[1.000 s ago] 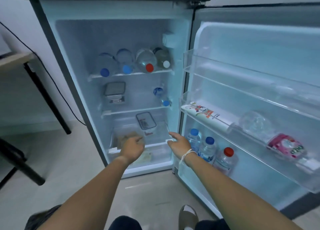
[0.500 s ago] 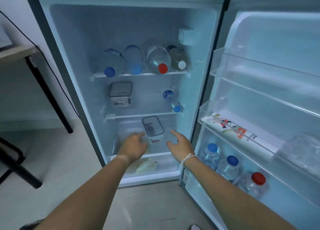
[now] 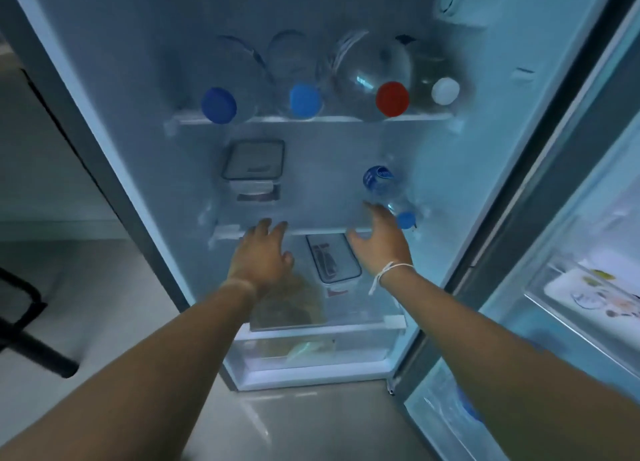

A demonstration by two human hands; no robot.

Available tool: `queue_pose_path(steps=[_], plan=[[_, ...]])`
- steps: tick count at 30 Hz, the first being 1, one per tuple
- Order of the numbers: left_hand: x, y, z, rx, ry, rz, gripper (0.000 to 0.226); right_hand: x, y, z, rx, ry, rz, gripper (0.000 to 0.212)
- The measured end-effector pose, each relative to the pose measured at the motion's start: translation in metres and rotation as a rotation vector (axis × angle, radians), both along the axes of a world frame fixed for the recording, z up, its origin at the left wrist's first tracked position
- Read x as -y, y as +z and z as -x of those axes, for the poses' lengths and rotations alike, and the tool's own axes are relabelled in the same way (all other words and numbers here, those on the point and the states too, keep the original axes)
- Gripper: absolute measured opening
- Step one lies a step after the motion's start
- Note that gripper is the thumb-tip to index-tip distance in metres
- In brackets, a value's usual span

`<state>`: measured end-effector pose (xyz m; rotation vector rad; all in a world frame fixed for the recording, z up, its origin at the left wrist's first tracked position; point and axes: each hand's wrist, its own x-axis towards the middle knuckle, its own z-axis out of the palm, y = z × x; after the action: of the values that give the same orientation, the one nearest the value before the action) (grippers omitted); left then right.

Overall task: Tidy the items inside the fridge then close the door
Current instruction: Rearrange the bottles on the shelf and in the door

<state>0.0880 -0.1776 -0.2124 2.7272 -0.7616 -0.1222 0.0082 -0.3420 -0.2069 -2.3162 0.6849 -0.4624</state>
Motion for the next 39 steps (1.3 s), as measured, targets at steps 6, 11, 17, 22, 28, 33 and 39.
queue_pose_path(steps=[6,11,17,22,28,33,39], plan=[[-0.01,-0.01,-0.036,0.061,0.039,-0.128,0.063,0.025,0.0,-0.034,-0.125,-0.027,0.234,0.061],[-0.011,-0.016,-0.064,0.018,0.019,-0.193,0.066,0.038,0.0,-0.053,-0.311,-0.026,0.366,0.067],[-0.01,-0.028,-0.08,-0.036,-0.012,-0.293,0.07,0.056,0.0,-0.072,-0.417,-0.076,0.413,0.072],[-0.018,-0.042,-0.08,0.024,-0.048,-0.307,0.078,0.065,-0.008,-0.08,-0.484,-0.157,0.369,0.074],[-0.021,-0.044,-0.081,0.053,-0.068,-0.314,0.083,0.072,-0.001,-0.089,-0.426,-0.255,0.435,0.071],[-0.021,-0.043,-0.082,0.05,-0.078,-0.332,0.085,0.065,0.006,-0.102,-0.414,-0.278,0.376,0.064],[-0.021,-0.04,-0.084,0.033,-0.094,-0.361,0.088,0.046,-0.005,-0.103,-0.405,-0.261,0.173,0.072]])
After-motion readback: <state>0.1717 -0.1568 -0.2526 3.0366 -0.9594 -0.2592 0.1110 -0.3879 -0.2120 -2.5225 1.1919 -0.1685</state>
